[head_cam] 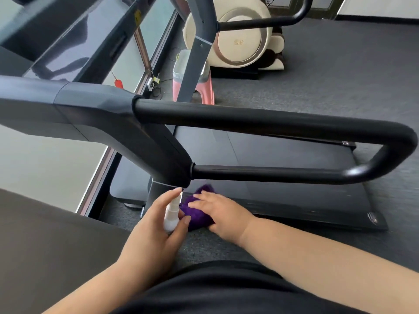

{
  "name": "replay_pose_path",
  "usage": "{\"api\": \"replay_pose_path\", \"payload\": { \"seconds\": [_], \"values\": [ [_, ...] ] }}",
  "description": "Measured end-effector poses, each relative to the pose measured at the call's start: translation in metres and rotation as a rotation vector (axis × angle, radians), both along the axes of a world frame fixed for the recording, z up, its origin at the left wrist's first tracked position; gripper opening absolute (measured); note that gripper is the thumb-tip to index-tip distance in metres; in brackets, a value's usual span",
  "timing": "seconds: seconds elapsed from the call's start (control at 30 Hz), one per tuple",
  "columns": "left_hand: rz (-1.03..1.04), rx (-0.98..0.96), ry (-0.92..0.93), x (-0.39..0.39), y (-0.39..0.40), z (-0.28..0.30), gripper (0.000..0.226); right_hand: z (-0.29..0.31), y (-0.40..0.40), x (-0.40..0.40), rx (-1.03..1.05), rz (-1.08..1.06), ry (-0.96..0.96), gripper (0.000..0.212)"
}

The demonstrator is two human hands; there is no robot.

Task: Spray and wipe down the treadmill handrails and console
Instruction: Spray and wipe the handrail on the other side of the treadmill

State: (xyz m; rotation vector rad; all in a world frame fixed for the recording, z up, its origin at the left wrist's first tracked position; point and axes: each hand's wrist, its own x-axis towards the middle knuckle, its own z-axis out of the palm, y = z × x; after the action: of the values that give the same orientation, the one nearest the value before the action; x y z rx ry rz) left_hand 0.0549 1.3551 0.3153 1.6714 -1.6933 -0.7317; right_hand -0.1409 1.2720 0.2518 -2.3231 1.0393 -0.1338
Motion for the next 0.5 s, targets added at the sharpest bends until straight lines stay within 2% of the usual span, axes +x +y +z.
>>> {"api": "replay_pose_path", "payload": {
  "seconds": [0.13, 0.5],
  "values": [
    [0.008, 0.069, 0.011, -0.018, -0.032, -0.001, 0.051, 0.016, 0.016, -0.033, 0.102, -0.133, -0.087, 0.069],
    [-0.068, 0.153, -0.216, -0.076, -0.109, -0.026, 0.043, 0.039, 0.046, -0.096, 0.176, -0.237, -0.014, 0.066]
  ]
}}
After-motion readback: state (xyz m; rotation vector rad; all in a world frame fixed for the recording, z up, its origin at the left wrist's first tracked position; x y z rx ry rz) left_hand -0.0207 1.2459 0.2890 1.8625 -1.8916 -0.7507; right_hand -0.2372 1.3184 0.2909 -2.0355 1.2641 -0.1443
